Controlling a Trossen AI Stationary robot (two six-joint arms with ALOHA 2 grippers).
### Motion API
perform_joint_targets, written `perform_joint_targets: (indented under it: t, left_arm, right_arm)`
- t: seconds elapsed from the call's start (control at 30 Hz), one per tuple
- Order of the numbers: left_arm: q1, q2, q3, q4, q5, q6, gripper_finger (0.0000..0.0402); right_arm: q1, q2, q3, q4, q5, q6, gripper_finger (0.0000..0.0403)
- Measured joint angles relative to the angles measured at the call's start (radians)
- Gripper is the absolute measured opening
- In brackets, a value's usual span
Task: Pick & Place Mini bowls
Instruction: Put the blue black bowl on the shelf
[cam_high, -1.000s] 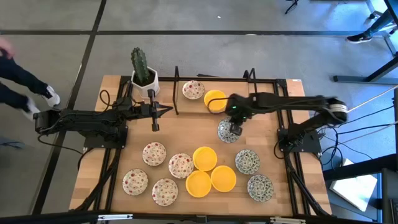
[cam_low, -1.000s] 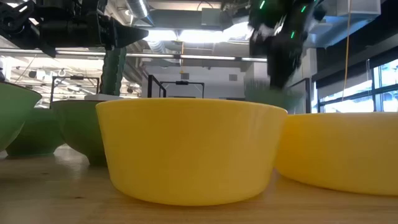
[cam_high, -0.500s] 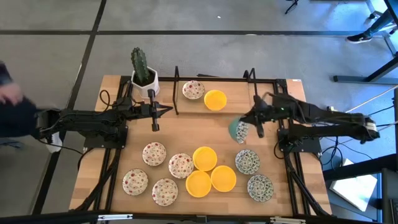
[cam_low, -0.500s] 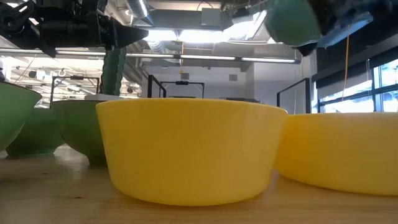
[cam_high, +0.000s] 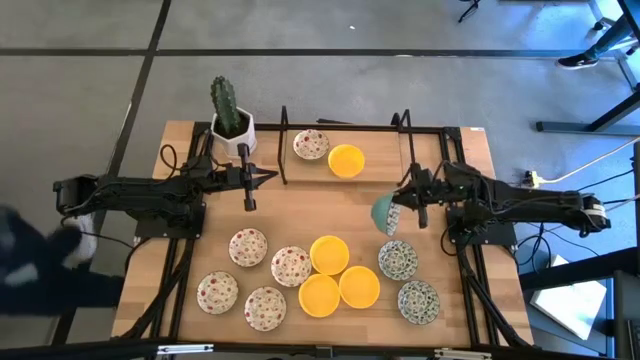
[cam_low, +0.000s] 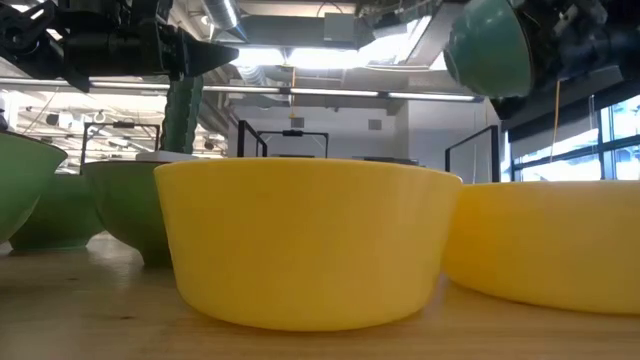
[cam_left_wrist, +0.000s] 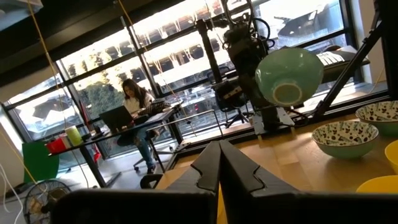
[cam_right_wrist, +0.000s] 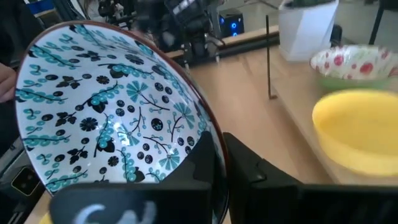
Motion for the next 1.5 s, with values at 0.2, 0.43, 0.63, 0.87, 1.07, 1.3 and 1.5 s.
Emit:
perform_joint_targets:
  t: [0.2, 0.43, 0.63, 0.87, 1.07, 1.3, 1.5]
  left_arm:
    - [0.0, 0.0, 0.0, 0.003, -0.001, 0.025, 0.0005]
    - [0.0, 0.0, 0.0, 0.008, -0.001, 0.034, 0.0002]
    - [0.0, 0.0, 0.0, 0.008, -0.001, 0.033, 0.0005]
    - [0.0, 0.0, 0.0, 0.008, 0.0, 0.011, 0.0003]
    - [0.0, 0.0, 0.0, 0.008, 0.0, 0.0, 0.0007]
    - [0.0, 0.0, 0.0, 0.001, 0.0, 0.0, 0.0001]
    - [0.0, 0.0, 0.0, -0.001, 0.001, 0.0, 0.0006]
  right_arm:
    - [-0.018, 0.093, 0.292, -0.295, 0.167, -0.135, 0.0014]
    - [-0.076, 0.366, 0.76, -0.673, 0.454, -0.308, 0.0014]
    - [-0.187, 0.635, 1.139, -0.917, 0.521, -0.451, 0.0014]
    - [-0.395, 0.906, 1.491, -1.119, 0.467, -0.61, 0.0014]
    - [-0.57, 1.099, 1.616, -1.203, 0.322, -0.688, 0.0014]
    - [-0.671, 1.274, 1.621, -1.251, 0.176, -0.802, 0.0014]
    - [-0.683, 1.385, 1.621, -1.263, 0.162, -0.839, 0.0014]
